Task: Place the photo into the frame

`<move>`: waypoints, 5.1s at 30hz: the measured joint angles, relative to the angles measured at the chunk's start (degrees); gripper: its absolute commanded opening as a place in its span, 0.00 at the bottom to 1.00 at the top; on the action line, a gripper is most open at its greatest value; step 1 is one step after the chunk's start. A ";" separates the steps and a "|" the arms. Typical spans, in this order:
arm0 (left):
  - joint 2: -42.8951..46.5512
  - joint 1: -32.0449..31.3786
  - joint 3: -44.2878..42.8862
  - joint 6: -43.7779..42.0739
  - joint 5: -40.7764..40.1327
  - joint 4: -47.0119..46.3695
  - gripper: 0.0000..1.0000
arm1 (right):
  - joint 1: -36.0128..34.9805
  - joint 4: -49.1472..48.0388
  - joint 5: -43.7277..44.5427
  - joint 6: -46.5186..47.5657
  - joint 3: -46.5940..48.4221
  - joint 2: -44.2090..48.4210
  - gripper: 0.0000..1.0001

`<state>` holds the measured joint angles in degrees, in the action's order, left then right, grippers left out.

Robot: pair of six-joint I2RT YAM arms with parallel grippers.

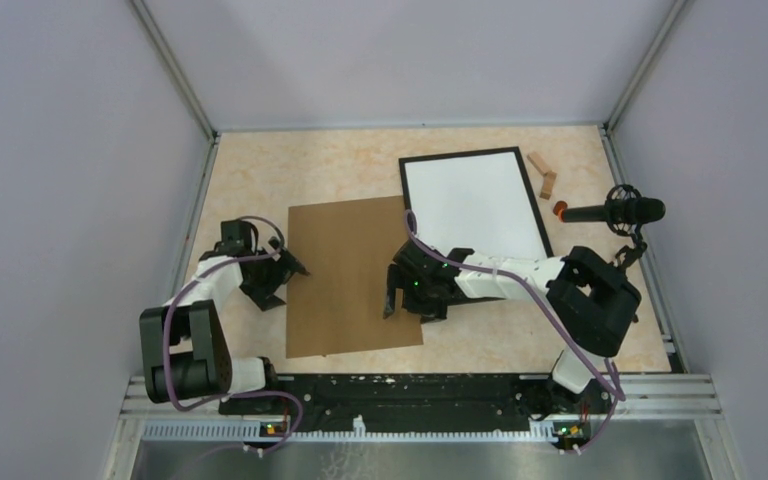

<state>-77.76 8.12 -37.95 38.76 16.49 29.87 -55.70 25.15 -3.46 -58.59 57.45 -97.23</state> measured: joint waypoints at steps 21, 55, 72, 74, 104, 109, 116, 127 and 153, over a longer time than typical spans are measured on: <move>4.24 3.61 3.26 5.27 -0.83 -4.20 0.99 | -2.75 -16.24 -9.11 -3.13 11.50 0.24 0.87; 4.46 5.92 1.79 -0.94 -5.18 -1.49 0.99 | -0.37 -11.50 0.33 0.70 0.70 -2.80 0.89; 0.70 11.26 -0.79 -1.53 -7.08 -2.73 0.99 | 8.90 -17.33 -5.99 7.48 13.86 -14.73 0.89; 0.61 11.26 -0.83 -1.51 -7.10 -2.95 0.99 | 8.94 -18.27 -6.93 8.02 15.37 -16.11 0.88; 2.49 -6.60 2.80 4.81 -12.15 -15.45 0.99 | 16.94 -25.81 -13.14 -1.79 5.44 3.45 0.84; 0.24 -15.69 1.01 11.19 -11.45 -15.13 0.99 | 22.34 -25.46 -11.65 0.85 -0.28 9.44 0.84; -5.16 -26.93 -2.56 19.56 -6.43 -15.61 0.99 | 32.94 -16.94 -12.55 11.02 -3.19 10.91 0.85; -15.08 -39.15 -11.65 25.35 -0.42 -13.03 0.99 | 43.28 -11.02 -13.99 24.76 -3.56 9.90 0.85; -22.71 -44.74 -32.72 24.22 -0.90 -13.68 0.99 | 47.36 -2.75 -5.90 32.17 -3.74 7.17 0.86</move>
<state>-100.47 -36.62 -70.67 62.98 15.59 16.19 -8.34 22.39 -9.37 -26.41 53.71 -90.06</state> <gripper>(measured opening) 0.987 0.857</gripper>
